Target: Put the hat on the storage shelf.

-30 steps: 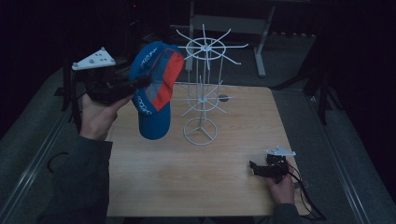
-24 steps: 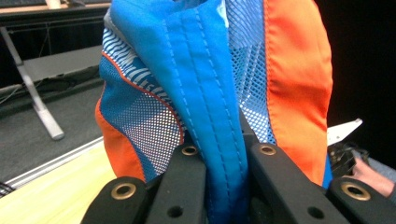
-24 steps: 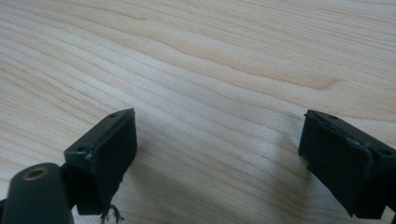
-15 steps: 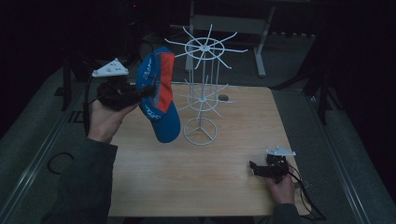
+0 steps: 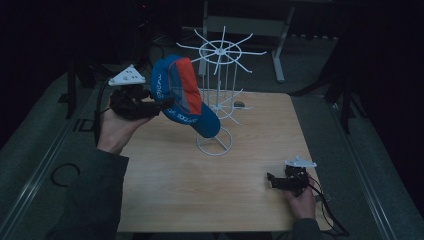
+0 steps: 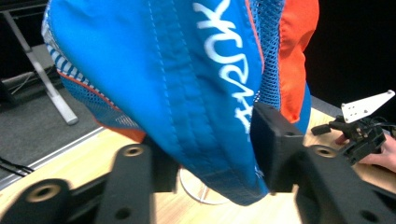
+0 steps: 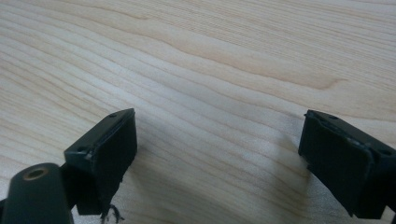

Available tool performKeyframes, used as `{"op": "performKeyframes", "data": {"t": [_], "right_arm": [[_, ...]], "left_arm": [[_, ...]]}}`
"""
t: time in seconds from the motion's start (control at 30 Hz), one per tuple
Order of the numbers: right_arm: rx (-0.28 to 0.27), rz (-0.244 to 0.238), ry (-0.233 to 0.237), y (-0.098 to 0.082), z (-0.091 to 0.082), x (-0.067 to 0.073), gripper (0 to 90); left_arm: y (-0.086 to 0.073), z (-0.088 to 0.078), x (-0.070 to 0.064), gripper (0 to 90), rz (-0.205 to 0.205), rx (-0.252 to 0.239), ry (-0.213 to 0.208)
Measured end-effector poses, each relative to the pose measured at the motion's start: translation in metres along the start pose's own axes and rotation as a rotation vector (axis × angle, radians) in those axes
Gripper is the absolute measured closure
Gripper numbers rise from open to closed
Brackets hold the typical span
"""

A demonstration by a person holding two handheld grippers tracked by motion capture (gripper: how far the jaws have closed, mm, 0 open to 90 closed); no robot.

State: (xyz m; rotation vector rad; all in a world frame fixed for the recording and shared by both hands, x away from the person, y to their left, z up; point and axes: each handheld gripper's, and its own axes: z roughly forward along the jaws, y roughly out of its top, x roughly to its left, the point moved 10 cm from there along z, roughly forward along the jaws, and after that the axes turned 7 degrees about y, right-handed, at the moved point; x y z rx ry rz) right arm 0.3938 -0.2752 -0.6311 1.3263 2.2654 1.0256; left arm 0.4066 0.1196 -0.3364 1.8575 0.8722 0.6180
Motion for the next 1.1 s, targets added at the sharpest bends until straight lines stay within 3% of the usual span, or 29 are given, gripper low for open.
{"op": "performKeyframes", "data": {"t": [0.23,0.6,0.8,1.1], "right_arm": [[0.000,-0.001,0.001,0.000,0.000,0.000,11.3],[0.000,-0.001,0.001,0.000,0.000,0.000,11.3],[0.000,-0.002,0.000,0.000,0.000,0.000,11.4],[0.000,-0.002,0.000,0.000,0.000,0.000,11.3]], "left_arm": [[0.001,-0.003,0.003,37.9,-0.003,-0.002,0.045],[0.002,-0.007,0.013,25.4,-0.039,-0.006,0.093],[0.002,-0.010,0.018,21.3,-0.059,-0.013,0.118],[-0.001,-0.016,0.020,21.2,-0.075,-0.026,0.118]]}}
